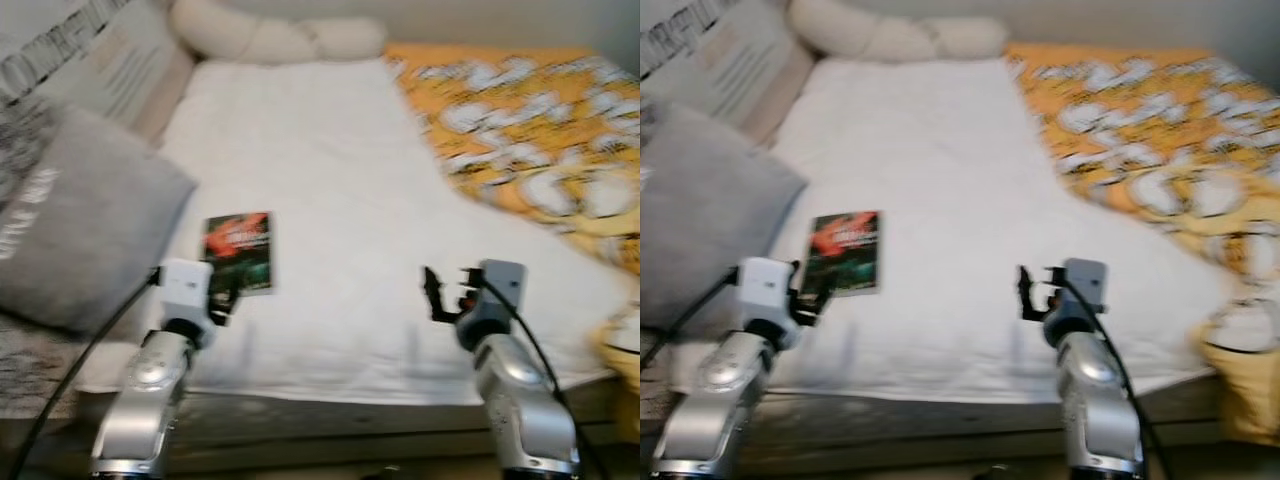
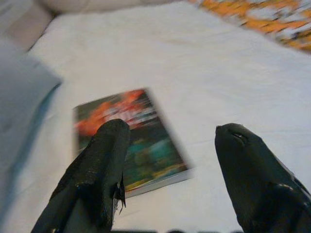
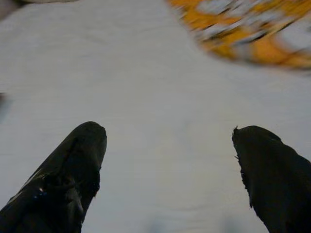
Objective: Clean up the room
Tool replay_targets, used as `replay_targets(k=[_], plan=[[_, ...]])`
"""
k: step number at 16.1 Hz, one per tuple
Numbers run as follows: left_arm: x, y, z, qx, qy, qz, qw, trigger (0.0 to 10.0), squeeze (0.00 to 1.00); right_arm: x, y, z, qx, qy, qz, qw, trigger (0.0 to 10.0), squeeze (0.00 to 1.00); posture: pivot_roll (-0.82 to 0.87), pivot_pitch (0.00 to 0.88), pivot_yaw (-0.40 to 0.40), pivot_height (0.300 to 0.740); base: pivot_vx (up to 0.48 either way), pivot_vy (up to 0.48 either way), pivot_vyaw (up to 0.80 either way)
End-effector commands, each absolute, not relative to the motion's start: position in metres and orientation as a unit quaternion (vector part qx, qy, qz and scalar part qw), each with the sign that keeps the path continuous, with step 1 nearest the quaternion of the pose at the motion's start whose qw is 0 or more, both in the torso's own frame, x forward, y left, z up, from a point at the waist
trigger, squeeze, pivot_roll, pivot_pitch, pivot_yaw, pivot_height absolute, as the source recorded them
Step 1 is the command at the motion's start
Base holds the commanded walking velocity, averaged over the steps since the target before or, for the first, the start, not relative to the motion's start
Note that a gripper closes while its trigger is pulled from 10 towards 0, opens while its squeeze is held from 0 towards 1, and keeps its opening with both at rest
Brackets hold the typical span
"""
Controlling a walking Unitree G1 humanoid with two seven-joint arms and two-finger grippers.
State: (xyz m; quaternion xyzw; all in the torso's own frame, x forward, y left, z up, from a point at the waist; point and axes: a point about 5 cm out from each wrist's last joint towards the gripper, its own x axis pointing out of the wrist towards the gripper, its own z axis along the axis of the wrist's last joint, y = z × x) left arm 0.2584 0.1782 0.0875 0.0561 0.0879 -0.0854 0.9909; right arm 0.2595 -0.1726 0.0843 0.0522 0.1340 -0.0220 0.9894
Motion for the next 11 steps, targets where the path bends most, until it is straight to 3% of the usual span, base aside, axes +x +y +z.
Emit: replay_targets(k=[1, 7, 11], plan=[[0.258, 0.184, 0.087, 0.072, 0.091, -0.073, 0.991, 10.0, 0.00, 0.262, -0.165, 0.087, 0.044, 0.130, -0.014, 0.990, 10.0, 1.00, -0.05, 0.000, 0.011, 0.740, 0.000, -0.480, 0.00], [0.273, 0.177, 0.085, 0.079, 0.089, -0.081, 0.990, 10.0, 0.00, 0.269, -0.169, 0.085, -0.009, 0.133, -0.015, 0.991, 10.0, 1.00, -0.08, 0.000, 0.025, 0.740, 0.000, -0.480, 0.00], [0.283, 0.175, 0.086, 0.087, 0.084, -0.084, 0.989, 10.0, 0.00, 0.279, -0.166, 0.088, -0.020, 0.129, -0.005, 0.991, 10.0, 1.00, -0.08, 0.000, 0.022, 0.740, 0.000, -0.480, 0.65]])
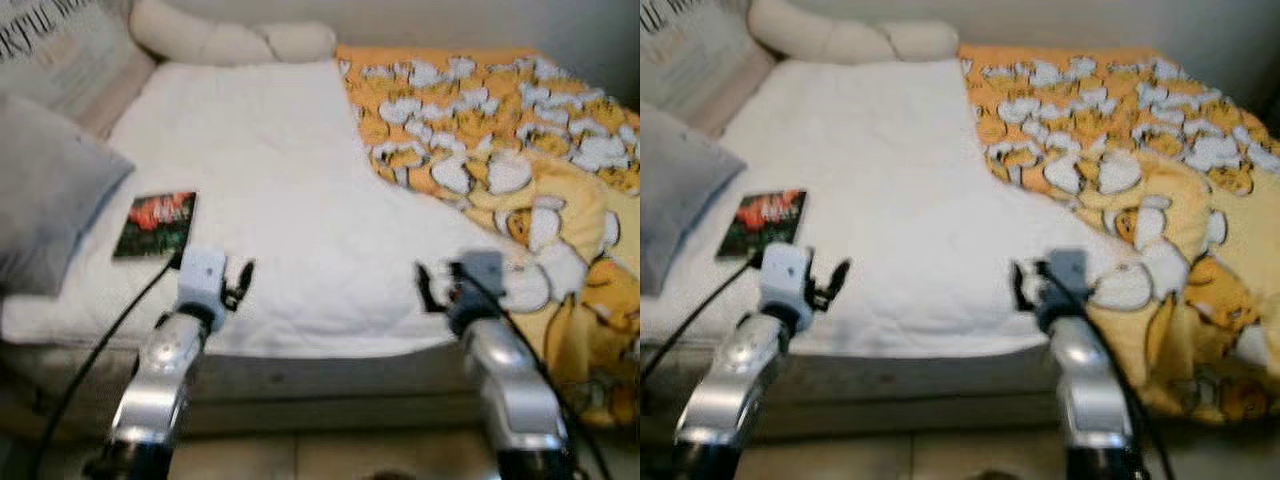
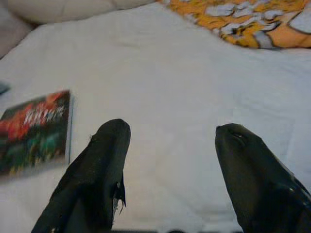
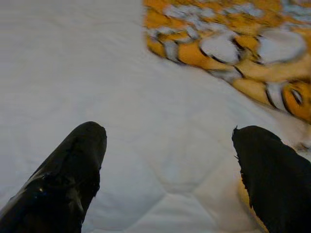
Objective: Clean up the room
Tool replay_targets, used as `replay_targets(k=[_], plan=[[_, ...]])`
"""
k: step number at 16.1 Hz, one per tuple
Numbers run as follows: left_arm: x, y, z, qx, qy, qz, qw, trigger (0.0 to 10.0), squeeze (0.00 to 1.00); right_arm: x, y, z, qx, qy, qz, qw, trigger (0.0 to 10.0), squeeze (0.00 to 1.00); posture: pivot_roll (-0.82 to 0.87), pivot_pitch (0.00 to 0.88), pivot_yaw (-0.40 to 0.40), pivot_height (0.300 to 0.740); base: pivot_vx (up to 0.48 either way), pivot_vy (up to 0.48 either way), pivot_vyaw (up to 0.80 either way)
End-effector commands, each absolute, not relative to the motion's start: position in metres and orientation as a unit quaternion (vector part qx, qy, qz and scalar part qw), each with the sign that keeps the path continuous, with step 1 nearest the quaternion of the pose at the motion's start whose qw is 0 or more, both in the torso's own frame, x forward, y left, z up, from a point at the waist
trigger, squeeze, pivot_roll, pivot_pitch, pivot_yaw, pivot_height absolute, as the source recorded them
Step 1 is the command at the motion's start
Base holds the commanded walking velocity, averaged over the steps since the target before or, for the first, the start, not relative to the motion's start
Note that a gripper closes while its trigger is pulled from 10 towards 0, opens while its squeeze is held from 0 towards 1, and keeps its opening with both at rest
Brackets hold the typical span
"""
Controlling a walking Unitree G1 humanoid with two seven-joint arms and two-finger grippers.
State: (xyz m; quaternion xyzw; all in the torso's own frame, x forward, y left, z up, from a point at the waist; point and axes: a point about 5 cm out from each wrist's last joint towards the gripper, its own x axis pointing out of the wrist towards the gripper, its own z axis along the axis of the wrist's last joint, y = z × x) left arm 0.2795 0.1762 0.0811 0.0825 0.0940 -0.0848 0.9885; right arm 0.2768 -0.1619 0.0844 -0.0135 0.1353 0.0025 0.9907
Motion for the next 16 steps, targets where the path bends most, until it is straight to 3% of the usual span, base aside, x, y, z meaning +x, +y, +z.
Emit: replay_targets(k=[1, 4, 11, 12, 13, 16], plan=[[0.2841, 0.1746, 0.0861, 0.088, 0.082, -0.084, 0.989, 10.0, 0.00, 0.2793, -0.1689, 0.0853, -0.017, 0.135, -0.018, 0.991, 10.0, 1.00, -0.08, 0.000, 0.022, 0.740, 0.000, -0.480, 0.00], [0.2857, 0.1760, 0.0863, 0.089, 0.081, -0.079, 0.990, 10.0, 0.00, 0.2814, -0.1714, 0.0841, -0.016, 0.136, -0.033, 0.990, 10.0, 1.00, -0.08, 0.000, 0.024, 0.740, 0.000, -0.434, 0.00], [0.2881, 0.1825, 0.0914, 0.053, 0.062, -0.046, 0.996, 10.0, 0.00, 0.2806, -0.1647, 0.0836, -0.008, 0.135, -0.025, 0.990, 10.0, 1.00, -0.08, 0.000, 0.026, 0.740, 0.000, 0.000, 0.00], [0.2881, 0.1825, 0.0913, 0.053, 0.062, -0.046, 0.996, 10.0, 0.00, 0.2806, -0.1647, 0.0836, -0.008, 0.135, -0.025, 0.990, 10.0, 0.91, -0.08, 0.000, 0.026, 0.740, 0.000, 0.000, 0.00], [0.2884, 0.1825, 0.0913, 0.051, 0.062, -0.047, 0.996, 10.0, 0.00, 0.2810, -0.1642, 0.0837, -0.009, 0.135, -0.023, 0.991, 10.0, 0.03, -0.08, 0.000, 0.026, 0.740, 0.247, 0.000, 0.00], [0.2887, 0.1802, 0.0923, 0.049, 0.060, -0.056, 0.995, 10.0, 0.00, 0.2813, -0.1632, 0.0840, -0.011, 0.134, -0.022, 0.991, 10.0, 0.00, -0.08, 0.000, 0.025, 0.740, 0.304, 0.000, 0.00]])
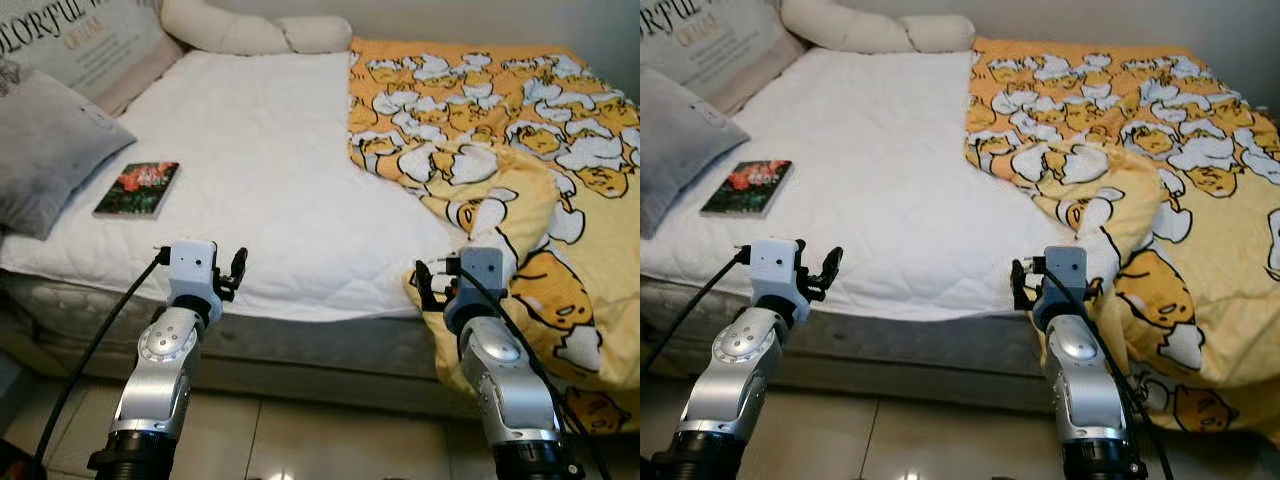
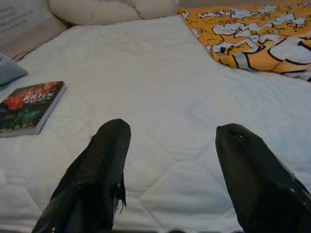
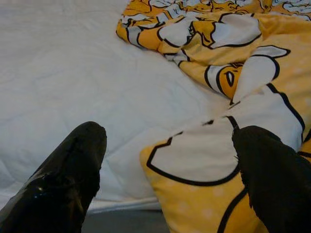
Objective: Clean up the room
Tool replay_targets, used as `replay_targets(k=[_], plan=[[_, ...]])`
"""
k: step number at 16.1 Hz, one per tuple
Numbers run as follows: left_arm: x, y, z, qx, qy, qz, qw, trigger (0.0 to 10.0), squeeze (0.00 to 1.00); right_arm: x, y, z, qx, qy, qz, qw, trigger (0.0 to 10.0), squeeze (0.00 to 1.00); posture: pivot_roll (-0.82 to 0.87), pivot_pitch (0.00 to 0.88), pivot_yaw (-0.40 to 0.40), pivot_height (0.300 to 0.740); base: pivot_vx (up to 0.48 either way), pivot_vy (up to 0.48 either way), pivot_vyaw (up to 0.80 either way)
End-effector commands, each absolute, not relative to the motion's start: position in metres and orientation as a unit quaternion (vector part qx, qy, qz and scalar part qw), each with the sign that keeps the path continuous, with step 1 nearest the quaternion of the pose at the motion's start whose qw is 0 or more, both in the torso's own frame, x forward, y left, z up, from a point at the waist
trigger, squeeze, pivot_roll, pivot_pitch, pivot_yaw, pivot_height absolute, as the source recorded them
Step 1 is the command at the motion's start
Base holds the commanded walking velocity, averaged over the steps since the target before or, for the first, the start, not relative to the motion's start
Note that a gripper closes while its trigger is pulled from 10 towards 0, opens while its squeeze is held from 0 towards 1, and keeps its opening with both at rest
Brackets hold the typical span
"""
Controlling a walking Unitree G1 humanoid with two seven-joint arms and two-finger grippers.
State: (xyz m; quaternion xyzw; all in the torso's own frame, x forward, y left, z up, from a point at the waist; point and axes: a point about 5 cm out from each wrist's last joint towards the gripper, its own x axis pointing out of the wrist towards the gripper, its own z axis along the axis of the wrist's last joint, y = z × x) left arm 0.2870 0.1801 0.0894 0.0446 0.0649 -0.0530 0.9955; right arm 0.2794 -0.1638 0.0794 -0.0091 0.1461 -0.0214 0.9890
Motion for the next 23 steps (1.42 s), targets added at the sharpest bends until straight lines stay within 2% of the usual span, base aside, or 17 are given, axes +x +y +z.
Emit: replay_targets(k=[1, 9, 12, 15, 18, 20, 21, 23], plan=[[0.289, 0.180, 0.092, 0.048, 0.059, -0.059, 0.995, 10.0, 0.00, 0.282, -0.162, 0.084, -0.012, 0.134, -0.016, 0.991, 10.0, 0.00, -0.08, 0.000, 0.027, 0.740, 0.349, 0.000, 0.00], [0.290, 0.181, 0.093, 0.049, 0.061, -0.065, 0.995, 10.0, 0.00, 0.282, -0.148, 0.083, -0.020, 0.137, 0.029, 0.990, 10.0, 0.00, -0.08, 0.000, 0.028, 0.740, 0.358, 0.000, 0.00], [0.290, 0.181, 0.093, 0.049, 0.061, -0.066, 0.995, 10.0, 0.00, 0.281, -0.147, 0.083, -0.022, 0.136, 0.032, 0.990, 10.0, 0.00, -0.08, 0.000, 0.029, 0.740, 0.365, 0.000, -0.71], [0.290, 0.181, 0.093, 0.051, 0.061, -0.069, 0.994, 10.0, 0.00, 0.281, -0.147, 0.084, -0.032, 0.135, 0.036, 0.990, 10.0, 0.00, -0.08, 0.000, 0.028, 0.740, 0.358, 0.000, 0.00], [0.286, 0.177, 0.094, 0.063, 0.060, -0.104, 0.991, 10.0, 0.00, 0.281, -0.147, 0.086, -0.045, 0.138, 0.040, 0.989, 10.0, 0.00, -0.08, 0.000, 0.030, 0.740, 0.000, 0.000, 0.00], [0.280, 0.175, 0.092, 0.099, 0.067, -0.137, 0.983, 10.0, 0.00, 0.276, -0.149, 0.081, -0.035, 0.159, 0.040, 0.986, 10.0, 0.00, -0.08, 0.000, 0.034, 0.740, 0.000, 0.000, 0.00], [0.274, 0.178, 0.090, 0.133, 0.079, -0.164, 0.974, 10.0, 0.00, 0.268, -0.150, 0.067, -0.036, 0.191, 0.062, 0.979, 10.0, 1.00, -0.08, 0.000, 0.037, 0.740, 0.000, 0.000, 0.00], [0.272, 0.186, 0.093, 0.153, 0.088, -0.181, 0.968, 10.0, 0.00, 0.266, -0.155, 0.055, -0.064, 0.240, 0.059, 0.967, 10.0, 1.00, -0.07, 0.000, 0.034, 0.740, 0.000, 0.000, 0.00]])
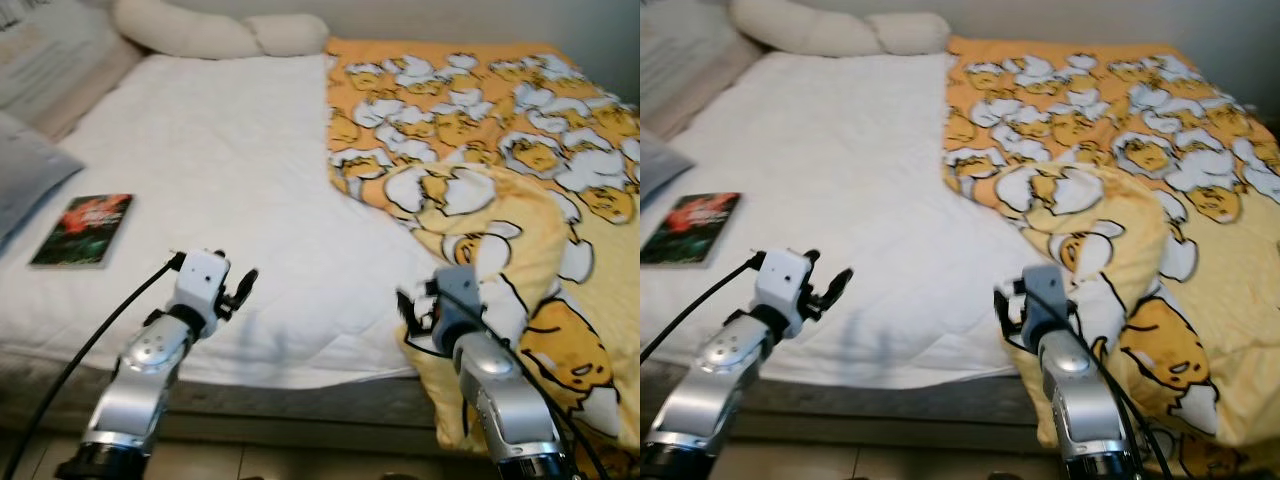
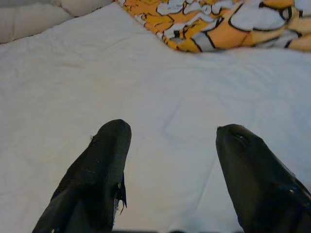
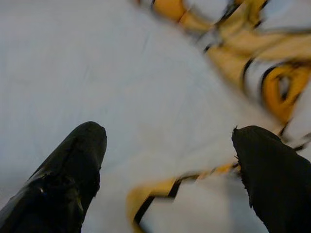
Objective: Clean up the room
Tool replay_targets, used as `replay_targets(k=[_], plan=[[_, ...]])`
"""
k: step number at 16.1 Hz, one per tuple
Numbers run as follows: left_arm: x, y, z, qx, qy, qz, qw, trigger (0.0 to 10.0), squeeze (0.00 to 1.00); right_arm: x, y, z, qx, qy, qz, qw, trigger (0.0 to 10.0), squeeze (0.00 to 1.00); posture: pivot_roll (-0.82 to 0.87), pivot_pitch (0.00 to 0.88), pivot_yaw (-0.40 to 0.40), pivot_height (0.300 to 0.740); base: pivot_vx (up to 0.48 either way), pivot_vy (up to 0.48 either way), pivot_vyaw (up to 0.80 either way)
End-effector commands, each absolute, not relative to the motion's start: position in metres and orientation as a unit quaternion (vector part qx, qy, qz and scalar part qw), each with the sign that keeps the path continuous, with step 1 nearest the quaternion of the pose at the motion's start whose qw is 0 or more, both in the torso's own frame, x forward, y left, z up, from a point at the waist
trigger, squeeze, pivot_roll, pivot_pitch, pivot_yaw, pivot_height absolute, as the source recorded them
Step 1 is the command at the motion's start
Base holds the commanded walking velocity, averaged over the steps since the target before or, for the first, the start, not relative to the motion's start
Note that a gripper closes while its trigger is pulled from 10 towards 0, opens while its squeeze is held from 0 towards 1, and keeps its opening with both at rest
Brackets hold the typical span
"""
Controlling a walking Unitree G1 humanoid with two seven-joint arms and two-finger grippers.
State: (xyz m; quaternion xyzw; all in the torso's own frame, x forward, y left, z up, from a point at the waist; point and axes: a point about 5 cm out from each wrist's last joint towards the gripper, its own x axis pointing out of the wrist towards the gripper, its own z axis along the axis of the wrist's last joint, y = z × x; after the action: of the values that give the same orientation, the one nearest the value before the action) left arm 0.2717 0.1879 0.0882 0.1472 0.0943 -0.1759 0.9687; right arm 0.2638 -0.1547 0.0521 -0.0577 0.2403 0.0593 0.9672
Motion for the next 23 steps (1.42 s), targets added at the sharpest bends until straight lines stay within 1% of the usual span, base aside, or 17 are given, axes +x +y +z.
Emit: replay_targets(k=[1, 2, 4, 5, 6, 7, 8, 11, 12, 13, 14, 15, 16, 17, 18, 23], plan=[[0.272, 0.188, 0.094, 0.156, 0.090, -0.185, 0.966, 10.0, 0.00, 0.267, -0.156, 0.052, -0.069, 0.254, 0.063, 0.963, 10.0, 1.00, -0.06, 0.000, 0.027, 0.740, 0.000, 0.000, 0.00], [0.270, 0.188, 0.096, 0.161, 0.093, -0.209, 0.960, 10.0, 0.00, 0.270, -0.156, 0.049, -0.093, 0.271, 0.074, 0.955, 10.0, 1.00, -0.06, 0.000, 0.017, 0.740, 0.000, 0.000, 0.00], [0.269, 0.187, 0.094, 0.169, 0.099, -0.235, 0.952, 10.0, 0.00, 0.275, -0.157, 0.045, -0.116, 0.292, 0.082, 0.946, 10.0, 1.00, -0.04, 0.000, 0.000, 0.740, 0.000, 0.000, 0.00], [0.268, 0.186, 0.091, 0.186, 0.109, -0.260, 0.941, 10.0, 0.00, 0.278, -0.156, 0.041, -0.139, 0.306, 0.098, 0.937, 10.0, 1.00, -0.04, 0.000, -0.002, 0.740, 0.000, 0.000, 0.00], [0.268, 0.183, 0.088, 0.210, 0.124, -0.307, 0.920, 10.0, 0.00, 0.286, -0.155, 0.029, -0.184, 0.324, 0.117, 0.920, 10.0, 0.85, -0.03, 0.000, -0.004, 0.740, 0.000, 0.000, 0.00], [0.269, 0.182, 0.089, 0.210, 0.126, -0.317, 0.916, 10.0, 0.00, 0.289, -0.155, 0.025, -0.191, 0.330, 0.122, 0.916, 10.0, 0.40, -0.03, 0.000, 0.001, 0.740, 0.000, 0.000, 0.00], [0.273, 0.181, 0.092, 0.211, 0.126, -0.332, 0.911, 10.0, 0.00, 0.298, -0.154, 0.020, -0.182, 0.334, 0.129, 0.916, 10.0, 0.00, -0.03, 0.000, 0.014, 0.740, 0.000, 0.000, 0.00], [0.274, 0.181, 0.092, 0.221, 0.132, -0.352, 0.900, 10.0, 0.00, 0.303, -0.160, 0.012, -0.207, 0.354, 0.130, 0.903, 10.0, 0.00, -0.03, 0.000, 0.027, 0.740, 0.000, 0.000, 0.00], [0.273, 0.180, 0.092, 0.223, 0.138, -0.368, 0.892, 10.0, 0.00, 0.303, -0.167, 0.009, -0.221, 0.369, 0.120, 0.895, 4.5, 0.00, -0.03, 0.000, 0.030, 0.740, 0.000, 0.000, 0.00], [0.272, 0.180, 0.092, 0.226, 0.142, -0.379, 0.886, 10.0, 0.00, 0.303, -0.171, 0.006, -0.234, 0.376, 0.117, 0.889, 1.9, 0.00, -0.03, 0.000, 0.030, 0.740, 0.000, 0.000, 0.00], [0.272, 0.181, 0.092, 0.228, 0.143, -0.382, 0.884, 10.0, 0.00, 0.303, -0.172, 0.005, -0.239, 0.377, 0.118, 0.887, 1.9, 0.00, -0.02, 0.000, 0.030, 0.740, 0.000, 0.000, 0.00], [0.269, 0.183, 0.090, 0.233, 0.150, -0.388, 0.879, 10.0, 0.00, 0.302, -0.171, 0.002, -0.230, 0.386, 0.125, 0.885, 0.9, 0.00, -0.02, 0.000, 0.033, 0.740, 0.000, 0.000, 0.00], [0.269, 0.184, 0.090, 0.233, 0.152, -0.389, 0.878, 10.0, 0.00, 0.301, -0.171, 0.001, -0.229, 0.388, 0.127, 0.884, 1.0, 0.00, -0.03, 0.000, 0.035, 0.740, 0.000, 0.000, 0.00], [0.269, 0.184, 0.090, 0.233, 0.154, -0.393, 0.876, 10.0, 0.00, 0.300, -0.170, -0.001, -0.220, 0.390, 0.132, 0.884, 0.3, 0.00, -0.03, 0.000, 0.037, 0.740, 0.000, 0.000, 0.00], [0.269, 0.183, 0.089, 0.233, 0.154, -0.394, 0.875, 10.0, 0.00, 0.300, -0.170, -0.002, -0.215, 0.391, 0.132, 0.885, 0.0, 0.00, -0.03, 0.000, 0.039, 0.740, 0.000, 0.000, 0.00], [0.271, 0.181, 0.089, 0.235, 0.154, -0.401, 0.872, 10.0, 0.00, 0.298, -0.174, -0.004, -0.216, 0.394, 0.128, 0.884, 0.0, 0.00, -0.04, 0.000, 0.040, 0.740, 0.000, 0.000, 0.00]])
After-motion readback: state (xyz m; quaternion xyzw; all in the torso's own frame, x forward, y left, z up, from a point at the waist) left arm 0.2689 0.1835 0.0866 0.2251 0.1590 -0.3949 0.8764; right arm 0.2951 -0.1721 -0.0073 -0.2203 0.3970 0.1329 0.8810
